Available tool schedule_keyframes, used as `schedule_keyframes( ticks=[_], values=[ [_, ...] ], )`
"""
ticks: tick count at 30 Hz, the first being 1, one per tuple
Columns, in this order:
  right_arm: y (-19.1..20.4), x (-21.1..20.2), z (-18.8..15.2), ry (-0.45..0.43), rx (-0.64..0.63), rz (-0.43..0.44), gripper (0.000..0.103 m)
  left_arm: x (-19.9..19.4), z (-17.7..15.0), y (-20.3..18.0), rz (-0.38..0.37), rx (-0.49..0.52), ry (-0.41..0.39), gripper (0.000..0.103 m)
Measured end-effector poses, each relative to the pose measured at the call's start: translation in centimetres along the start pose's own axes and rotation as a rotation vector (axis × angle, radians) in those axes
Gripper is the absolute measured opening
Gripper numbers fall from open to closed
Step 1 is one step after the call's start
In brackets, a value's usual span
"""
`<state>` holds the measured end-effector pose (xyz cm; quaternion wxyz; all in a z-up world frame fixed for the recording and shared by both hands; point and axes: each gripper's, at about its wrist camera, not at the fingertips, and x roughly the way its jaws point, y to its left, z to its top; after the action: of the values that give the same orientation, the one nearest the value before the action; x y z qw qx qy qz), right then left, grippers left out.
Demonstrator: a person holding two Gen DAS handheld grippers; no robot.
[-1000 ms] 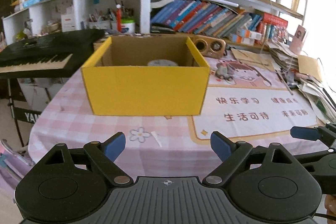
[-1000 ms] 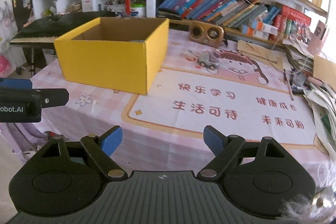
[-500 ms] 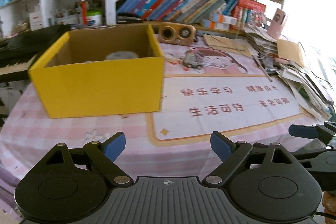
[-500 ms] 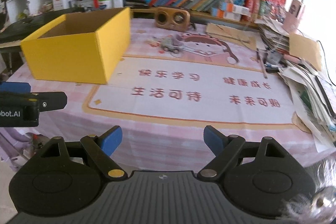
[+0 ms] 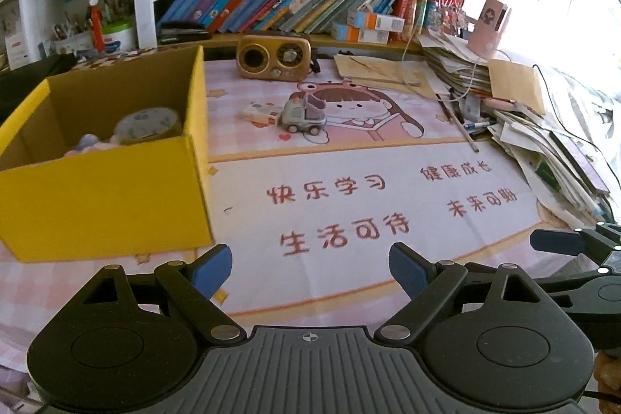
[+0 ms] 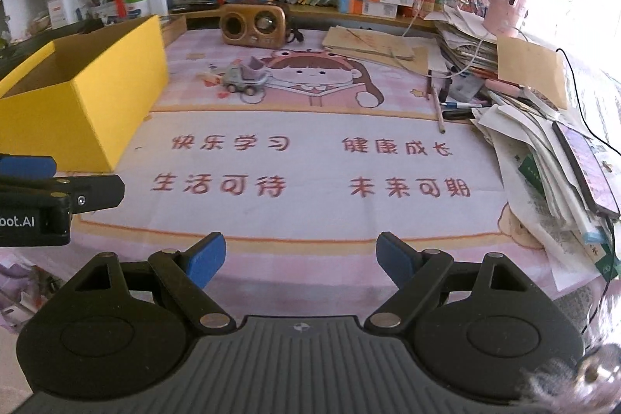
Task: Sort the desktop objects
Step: 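Move the right tool to the grey toy truck and close on it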
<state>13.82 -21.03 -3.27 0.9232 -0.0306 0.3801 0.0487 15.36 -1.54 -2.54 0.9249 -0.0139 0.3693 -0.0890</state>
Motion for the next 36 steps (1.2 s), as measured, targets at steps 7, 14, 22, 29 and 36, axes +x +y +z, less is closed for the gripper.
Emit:
schedule_keyframes(
  ticks=[7, 14, 22, 29, 36],
  values=[
    [-2.5, 2.5, 1.8, 0.021, -0.010, 0.010, 0.084, 3.1, 1.8, -1.4, 0.012, -0.020, 0.015, 0.091],
    [-4.5, 5.5, 4.3, 0.032, -0.031, 0.043, 0.084, 5.6, 3.9, -2.0, 0.056, -0.036, 0.012, 0.091],
    [-5.3, 9.1, 7.4, 0.028, -0.081, 0.113, 0.084, 8.0, 6.4, -1.0, 0.182, -0.095, -0.001, 0.090],
    [-5.0, 12.8, 10.2, 0.017, -0.144, 0.185, 0.084, 9.5, 7.5, -1.2, 0.208, -0.115, 0.025, 0.091],
    [-4.6, 16.5, 13.3, 0.022, -0.247, 0.281, 0.083, 10.3, 7.3, -2.1, 0.206, -0.129, 0.053, 0.091]
  ],
)
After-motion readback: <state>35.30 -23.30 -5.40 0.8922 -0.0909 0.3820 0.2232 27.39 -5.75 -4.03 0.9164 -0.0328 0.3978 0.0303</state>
